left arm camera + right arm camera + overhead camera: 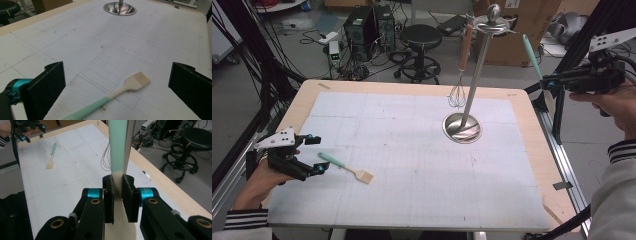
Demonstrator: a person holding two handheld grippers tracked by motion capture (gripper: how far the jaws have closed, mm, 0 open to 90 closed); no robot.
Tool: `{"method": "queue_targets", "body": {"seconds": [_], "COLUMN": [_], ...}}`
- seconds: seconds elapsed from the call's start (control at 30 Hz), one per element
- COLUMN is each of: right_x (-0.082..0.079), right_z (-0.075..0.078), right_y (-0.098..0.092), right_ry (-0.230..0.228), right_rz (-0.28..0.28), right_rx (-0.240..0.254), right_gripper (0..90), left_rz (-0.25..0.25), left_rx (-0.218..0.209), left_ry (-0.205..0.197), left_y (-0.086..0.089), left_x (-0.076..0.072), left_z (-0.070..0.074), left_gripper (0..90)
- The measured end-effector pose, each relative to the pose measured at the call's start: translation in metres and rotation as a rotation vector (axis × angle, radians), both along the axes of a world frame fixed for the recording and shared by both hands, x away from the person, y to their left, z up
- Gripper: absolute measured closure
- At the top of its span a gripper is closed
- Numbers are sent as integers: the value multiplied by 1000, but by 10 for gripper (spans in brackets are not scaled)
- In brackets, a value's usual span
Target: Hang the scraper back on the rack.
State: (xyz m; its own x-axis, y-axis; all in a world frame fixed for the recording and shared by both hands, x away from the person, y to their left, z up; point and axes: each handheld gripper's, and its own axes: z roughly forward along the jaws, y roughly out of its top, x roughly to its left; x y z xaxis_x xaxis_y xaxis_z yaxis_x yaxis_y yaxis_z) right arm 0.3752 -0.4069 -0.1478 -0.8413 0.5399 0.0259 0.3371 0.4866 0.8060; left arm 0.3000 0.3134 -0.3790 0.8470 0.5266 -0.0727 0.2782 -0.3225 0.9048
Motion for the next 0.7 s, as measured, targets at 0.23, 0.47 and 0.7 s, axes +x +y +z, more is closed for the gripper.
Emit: {"method": "queue_targets", "body": {"seconds": [0.23, 0.47, 0.7], "right_x": [11, 19, 26], "right_z": [3, 1, 1], "right_y": [1, 1, 0], "right_ry": [-9, 3, -2], "right_rz": [-7, -11, -12], "right_rx": [-6, -12, -12], "right_gripper": [801, 802, 801], "left_rz": [1, -4, -1], "left_rx": [1, 1, 1], "left_ry": [2, -2, 1], "left_y": [2, 2, 2], "left_x": [-1, -1, -1], "left_z": [0, 1, 1], "left_gripper": [17, 17, 17]}}
